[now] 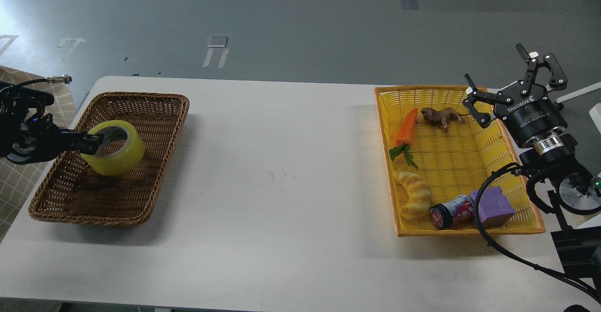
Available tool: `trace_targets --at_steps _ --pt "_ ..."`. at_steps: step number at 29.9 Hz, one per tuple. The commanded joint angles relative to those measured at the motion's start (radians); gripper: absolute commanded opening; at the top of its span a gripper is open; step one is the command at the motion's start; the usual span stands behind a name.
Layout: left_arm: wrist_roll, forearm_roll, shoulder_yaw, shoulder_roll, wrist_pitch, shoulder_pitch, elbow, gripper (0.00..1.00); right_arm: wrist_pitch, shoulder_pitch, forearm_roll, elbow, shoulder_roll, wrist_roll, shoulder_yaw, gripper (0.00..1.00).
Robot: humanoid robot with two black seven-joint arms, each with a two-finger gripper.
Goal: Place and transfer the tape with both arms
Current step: 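Lower the tape into the wicker basket and open the left gripper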
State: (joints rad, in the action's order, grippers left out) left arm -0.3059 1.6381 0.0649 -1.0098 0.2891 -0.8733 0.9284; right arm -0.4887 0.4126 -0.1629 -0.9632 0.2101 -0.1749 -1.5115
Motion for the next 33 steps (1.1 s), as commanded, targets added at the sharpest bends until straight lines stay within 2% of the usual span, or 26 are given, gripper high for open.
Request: trace_targets --at_steps 1,25,31,33 --pt "0.002 -0.003 0.001 0.016 -0.001 0.001 -0.013 0.00 0.000 0.000 0.000 0.000 0.000 0.000 -0.001 1.00" --pt "0.024 -0.010 0.001 0.045 -0.028 0.025 -0.043 0.00 0.000 -0.011 0.000 0.000 0.000 0.000 -0.001 1.00" --pt "0.028 -0.017 0.000 0.045 -0.028 0.025 -0.043 0.12 0.000 -0.012 0.000 0.000 0.000 0.000 -0.003 1.00" --pt "0.028 -0.017 0.001 0.045 -0.028 0.025 -0.043 0.25 0.000 -0.012 0.000 0.000 0.000 0.000 -0.003 1.00"
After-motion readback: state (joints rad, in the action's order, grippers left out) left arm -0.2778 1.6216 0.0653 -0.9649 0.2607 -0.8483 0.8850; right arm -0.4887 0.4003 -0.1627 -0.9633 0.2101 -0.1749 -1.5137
